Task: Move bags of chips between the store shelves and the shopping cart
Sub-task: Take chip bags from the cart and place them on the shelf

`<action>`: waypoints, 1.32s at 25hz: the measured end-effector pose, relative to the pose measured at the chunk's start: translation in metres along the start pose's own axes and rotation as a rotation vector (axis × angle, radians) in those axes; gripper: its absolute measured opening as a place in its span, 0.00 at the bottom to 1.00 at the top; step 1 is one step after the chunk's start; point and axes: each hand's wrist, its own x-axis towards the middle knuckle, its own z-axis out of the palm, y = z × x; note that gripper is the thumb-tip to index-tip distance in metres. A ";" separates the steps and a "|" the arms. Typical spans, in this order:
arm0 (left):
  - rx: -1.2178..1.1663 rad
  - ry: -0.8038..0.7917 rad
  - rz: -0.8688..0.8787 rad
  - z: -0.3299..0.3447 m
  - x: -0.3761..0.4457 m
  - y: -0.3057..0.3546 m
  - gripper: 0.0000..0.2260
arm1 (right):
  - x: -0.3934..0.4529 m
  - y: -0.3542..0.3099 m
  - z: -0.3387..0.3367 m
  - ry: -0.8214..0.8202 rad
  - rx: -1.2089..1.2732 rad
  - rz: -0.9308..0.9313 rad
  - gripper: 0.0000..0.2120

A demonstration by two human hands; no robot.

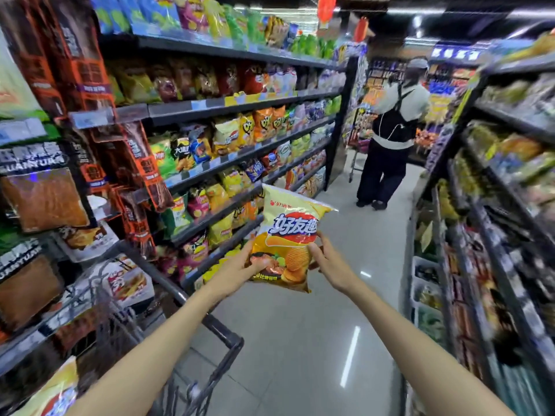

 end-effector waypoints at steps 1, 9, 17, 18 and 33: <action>-0.019 -0.023 0.004 0.002 0.020 -0.005 0.26 | 0.015 0.007 -0.007 0.010 0.001 0.022 0.24; -0.079 -0.049 -0.028 -0.018 0.178 -0.041 0.27 | 0.183 0.032 -0.037 0.012 -0.014 0.064 0.22; -0.031 -0.038 -0.133 -0.034 0.280 -0.090 0.27 | 0.318 0.098 -0.016 -0.087 0.051 0.113 0.19; -0.014 -0.012 -0.166 -0.037 0.291 -0.100 0.29 | 0.337 0.101 -0.012 -0.124 0.055 0.105 0.19; 0.113 0.324 -0.434 -0.078 0.491 -0.115 0.29 | 0.642 0.120 -0.028 -0.516 -0.101 -0.113 0.31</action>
